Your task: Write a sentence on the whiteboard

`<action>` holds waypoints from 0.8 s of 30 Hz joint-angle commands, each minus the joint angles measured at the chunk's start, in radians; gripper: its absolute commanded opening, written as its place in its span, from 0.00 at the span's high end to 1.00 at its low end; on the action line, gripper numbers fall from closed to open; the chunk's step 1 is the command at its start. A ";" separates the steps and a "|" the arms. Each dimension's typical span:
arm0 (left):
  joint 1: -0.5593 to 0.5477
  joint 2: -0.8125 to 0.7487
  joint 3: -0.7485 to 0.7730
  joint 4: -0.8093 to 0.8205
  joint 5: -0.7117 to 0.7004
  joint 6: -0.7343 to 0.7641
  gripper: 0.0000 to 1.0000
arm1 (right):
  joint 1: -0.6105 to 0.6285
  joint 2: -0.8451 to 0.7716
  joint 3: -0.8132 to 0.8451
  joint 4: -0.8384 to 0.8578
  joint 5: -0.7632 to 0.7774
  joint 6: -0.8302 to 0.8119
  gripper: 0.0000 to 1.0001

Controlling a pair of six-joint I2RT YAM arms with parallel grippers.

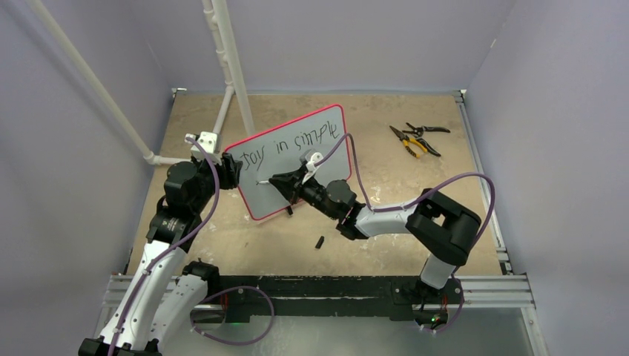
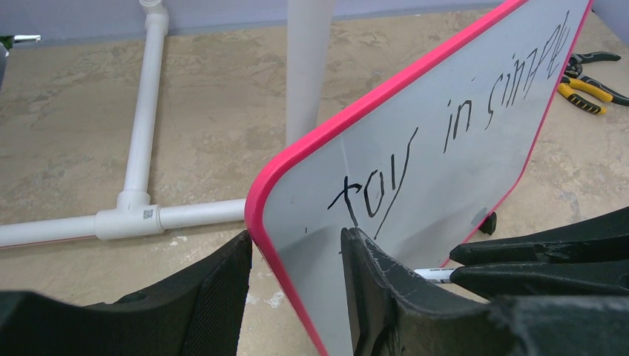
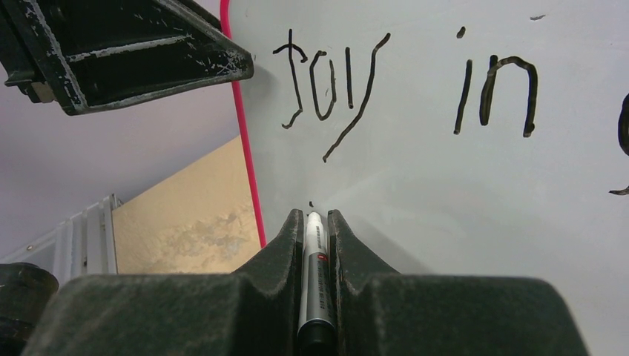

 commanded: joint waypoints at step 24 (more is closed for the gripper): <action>0.001 -0.005 0.001 0.032 0.005 0.004 0.54 | 0.024 0.020 -0.008 -0.008 -0.039 0.005 1.00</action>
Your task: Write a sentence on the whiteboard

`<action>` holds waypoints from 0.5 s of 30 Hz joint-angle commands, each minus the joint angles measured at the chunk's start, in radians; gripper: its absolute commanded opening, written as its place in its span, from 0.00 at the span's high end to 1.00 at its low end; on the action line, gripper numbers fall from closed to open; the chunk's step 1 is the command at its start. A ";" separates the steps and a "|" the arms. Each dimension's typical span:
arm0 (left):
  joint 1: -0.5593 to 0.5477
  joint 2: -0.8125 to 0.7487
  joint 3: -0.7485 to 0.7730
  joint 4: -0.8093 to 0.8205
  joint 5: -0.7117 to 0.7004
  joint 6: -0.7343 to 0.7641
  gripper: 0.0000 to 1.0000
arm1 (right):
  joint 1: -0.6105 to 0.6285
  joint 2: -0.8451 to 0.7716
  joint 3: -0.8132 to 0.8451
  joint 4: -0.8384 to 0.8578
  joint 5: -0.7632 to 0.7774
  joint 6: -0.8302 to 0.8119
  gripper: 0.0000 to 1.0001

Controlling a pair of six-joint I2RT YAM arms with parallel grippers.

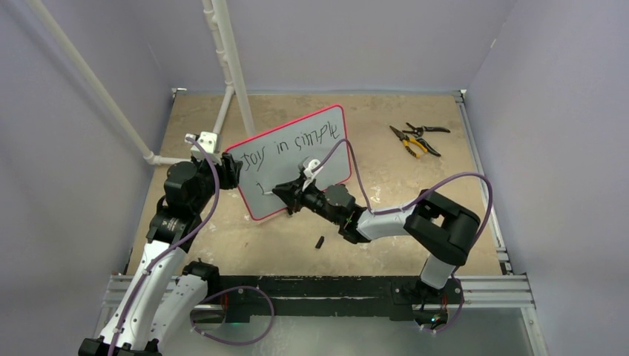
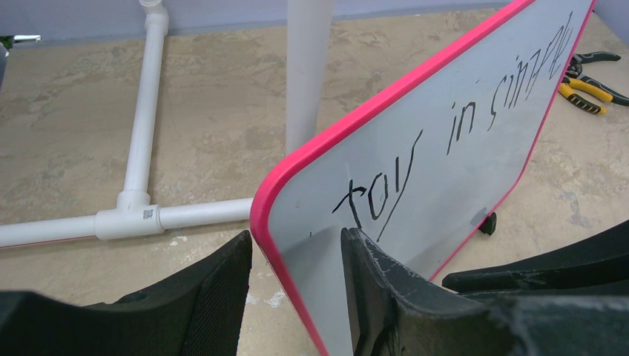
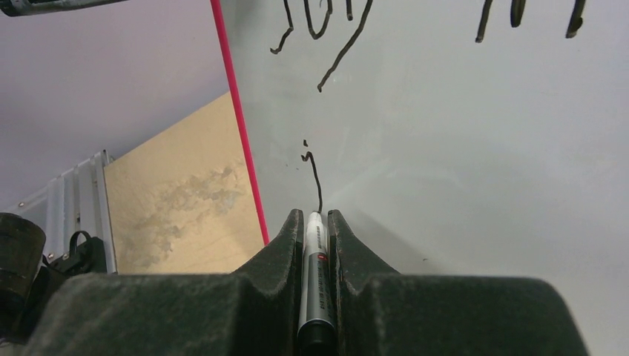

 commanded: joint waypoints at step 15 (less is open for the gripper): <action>0.001 -0.007 -0.001 0.033 0.006 0.005 0.53 | 0.013 -0.094 0.004 0.094 0.063 0.008 1.00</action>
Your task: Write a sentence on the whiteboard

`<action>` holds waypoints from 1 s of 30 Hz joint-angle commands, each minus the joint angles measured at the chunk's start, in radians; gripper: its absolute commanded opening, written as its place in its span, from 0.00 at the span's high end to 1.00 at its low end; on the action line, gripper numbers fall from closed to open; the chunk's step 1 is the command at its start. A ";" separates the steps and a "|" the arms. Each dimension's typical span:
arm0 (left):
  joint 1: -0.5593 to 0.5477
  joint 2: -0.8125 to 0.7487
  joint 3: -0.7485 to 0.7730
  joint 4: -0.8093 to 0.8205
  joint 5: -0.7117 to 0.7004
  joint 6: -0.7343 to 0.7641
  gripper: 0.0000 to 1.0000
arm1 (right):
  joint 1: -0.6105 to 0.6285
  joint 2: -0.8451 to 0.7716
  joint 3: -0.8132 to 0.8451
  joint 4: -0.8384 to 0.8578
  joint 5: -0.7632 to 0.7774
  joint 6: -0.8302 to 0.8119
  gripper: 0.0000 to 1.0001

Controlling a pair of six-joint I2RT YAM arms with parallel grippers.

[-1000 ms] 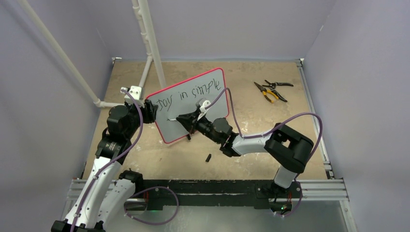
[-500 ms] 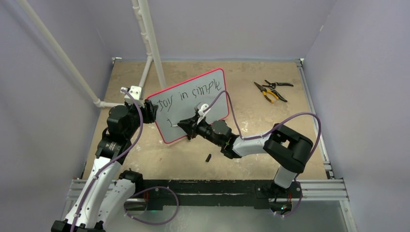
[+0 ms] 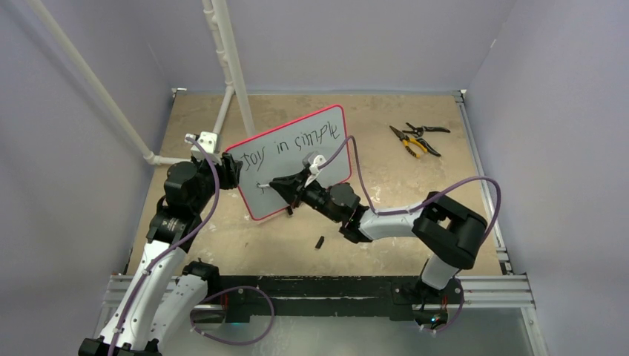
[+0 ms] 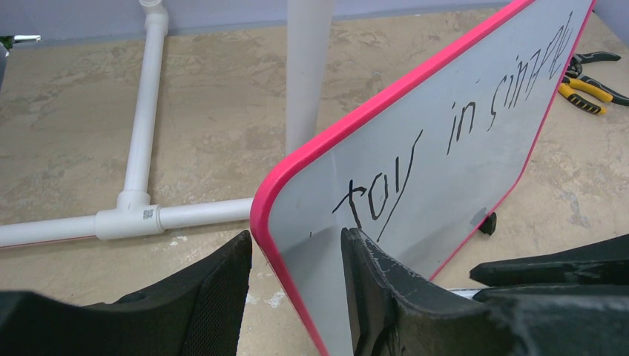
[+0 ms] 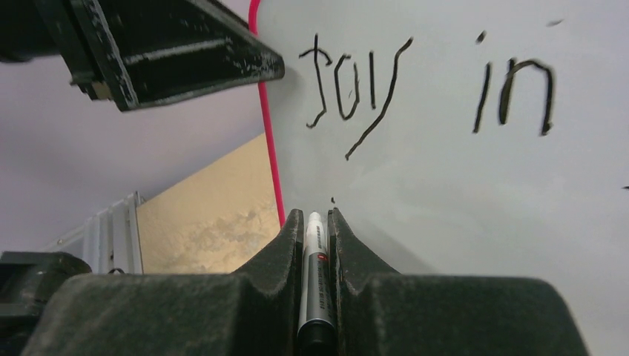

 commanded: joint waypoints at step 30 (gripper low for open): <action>0.001 -0.009 -0.003 0.034 0.010 0.008 0.53 | -0.003 -0.001 0.020 0.001 0.117 -0.041 1.00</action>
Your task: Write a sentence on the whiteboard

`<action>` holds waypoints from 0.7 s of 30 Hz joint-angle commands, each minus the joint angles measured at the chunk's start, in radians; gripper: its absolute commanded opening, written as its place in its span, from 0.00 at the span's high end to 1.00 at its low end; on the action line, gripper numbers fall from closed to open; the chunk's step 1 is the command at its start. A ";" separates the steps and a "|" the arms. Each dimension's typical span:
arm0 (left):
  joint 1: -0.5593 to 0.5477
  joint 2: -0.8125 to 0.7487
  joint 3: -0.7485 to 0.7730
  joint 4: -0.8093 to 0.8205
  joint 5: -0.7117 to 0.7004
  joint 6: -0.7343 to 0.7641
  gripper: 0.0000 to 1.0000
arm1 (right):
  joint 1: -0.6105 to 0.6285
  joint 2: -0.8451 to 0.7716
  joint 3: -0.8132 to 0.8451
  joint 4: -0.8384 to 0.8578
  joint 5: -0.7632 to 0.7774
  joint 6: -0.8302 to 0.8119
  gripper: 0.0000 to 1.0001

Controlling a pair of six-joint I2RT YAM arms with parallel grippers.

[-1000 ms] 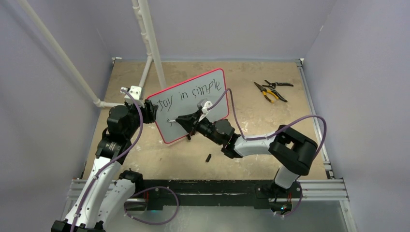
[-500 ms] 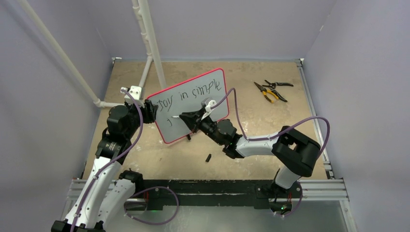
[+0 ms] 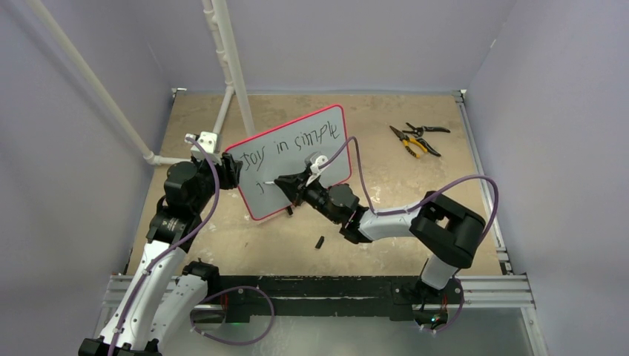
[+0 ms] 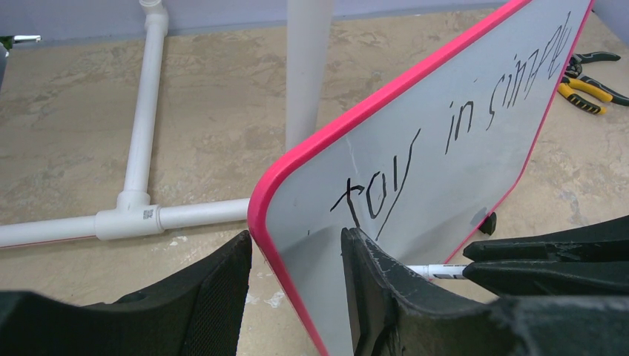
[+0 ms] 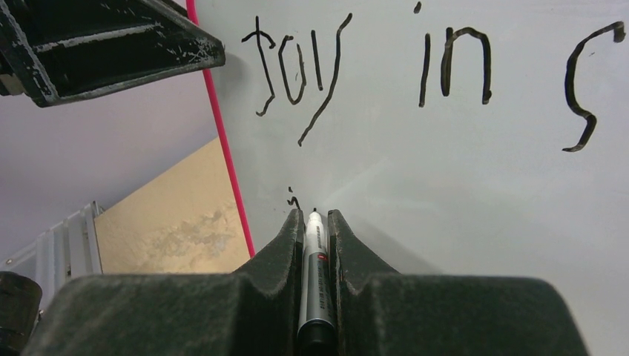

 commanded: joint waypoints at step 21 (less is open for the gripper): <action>0.001 -0.010 -0.002 0.036 0.013 0.008 0.53 | -0.002 -0.038 0.000 -0.018 0.096 -0.040 1.00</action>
